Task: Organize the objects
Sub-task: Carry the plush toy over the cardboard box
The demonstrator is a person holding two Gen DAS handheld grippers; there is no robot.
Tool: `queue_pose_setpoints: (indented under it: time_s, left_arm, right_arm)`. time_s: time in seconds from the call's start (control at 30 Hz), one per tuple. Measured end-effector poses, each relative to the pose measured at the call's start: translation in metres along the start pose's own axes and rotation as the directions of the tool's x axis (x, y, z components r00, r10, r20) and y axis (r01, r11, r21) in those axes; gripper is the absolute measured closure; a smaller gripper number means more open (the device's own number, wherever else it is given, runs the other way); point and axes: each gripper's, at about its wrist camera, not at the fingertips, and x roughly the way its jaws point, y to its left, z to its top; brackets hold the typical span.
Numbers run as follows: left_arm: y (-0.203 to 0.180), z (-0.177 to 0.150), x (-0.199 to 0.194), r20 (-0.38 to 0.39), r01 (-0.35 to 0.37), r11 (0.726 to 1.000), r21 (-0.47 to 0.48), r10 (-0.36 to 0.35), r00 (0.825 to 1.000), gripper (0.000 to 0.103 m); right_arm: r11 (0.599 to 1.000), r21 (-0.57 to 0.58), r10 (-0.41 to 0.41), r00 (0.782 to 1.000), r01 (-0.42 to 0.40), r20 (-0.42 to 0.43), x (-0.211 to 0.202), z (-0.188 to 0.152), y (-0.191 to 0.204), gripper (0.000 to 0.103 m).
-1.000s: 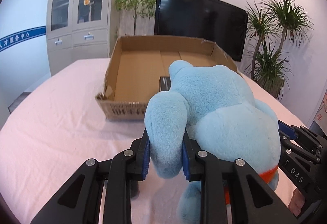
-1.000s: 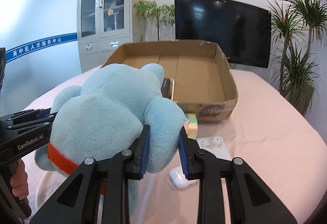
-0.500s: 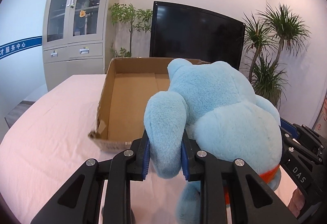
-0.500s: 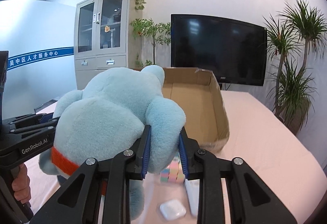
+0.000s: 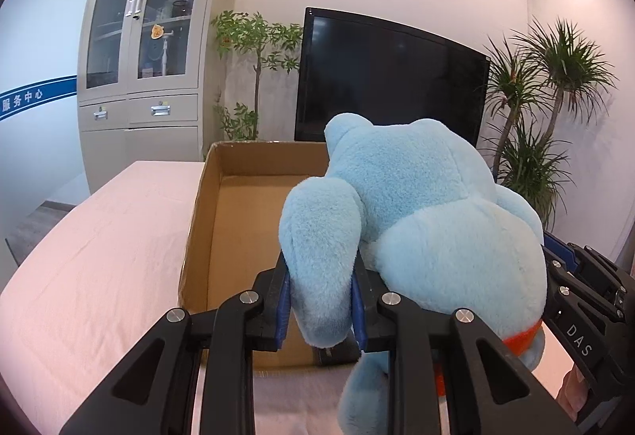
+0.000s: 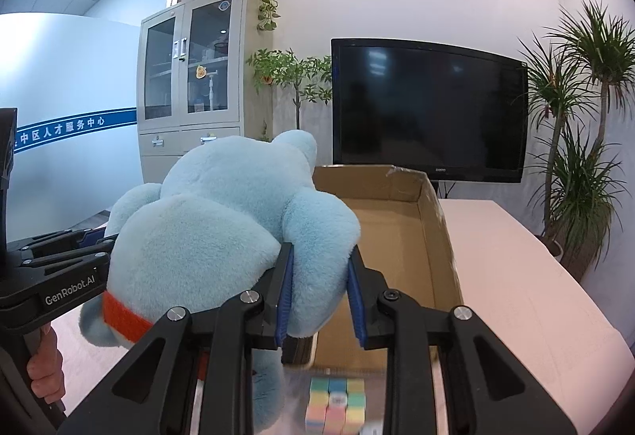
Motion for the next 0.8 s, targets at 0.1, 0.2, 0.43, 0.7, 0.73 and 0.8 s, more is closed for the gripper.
queue_pose_setpoints:
  time_s: [0.1,0.2,0.43,0.7,0.73,0.8]
  left_arm:
    - [0.006,0.016,0.023,-0.001,-0.007,1.000,-0.001,0.007,1.000,0.083]
    - [0.009,0.029,0.046,-0.001,-0.009,1.000,0.004,0.009,1.000,0.083]
    - [0.010,0.052,0.112,-0.024,-0.021,0.999,0.036,0.022,0.999,0.083]
    - [0.012,0.059,0.194,-0.079,-0.066,0.995,0.075,0.072,0.994,0.083]
    - [0.012,0.058,0.203,-0.092,-0.071,0.994,0.077,0.078,0.993,0.083]
    - [0.013,0.051,0.227,-0.155,-0.083,0.993,0.082,0.095,0.983,0.083]
  right_arm:
    - [1.000,0.007,0.009,1.000,-0.009,-0.002,0.018,0.004,-0.003,0.079]
    - [1.000,0.014,0.011,1.000,-0.011,-0.010,0.039,0.009,-0.007,0.079]
    - [1.000,0.008,-0.018,0.999,0.018,-0.043,0.093,0.020,-0.016,0.079]
    - [0.999,-0.019,-0.043,0.987,0.041,-0.157,0.167,0.012,-0.023,0.080]
    - [0.999,-0.020,-0.047,0.983,0.044,-0.179,0.176,0.009,-0.025,0.079]
    - [0.998,-0.026,-0.055,0.973,0.050,-0.223,0.187,0.003,-0.027,0.079]
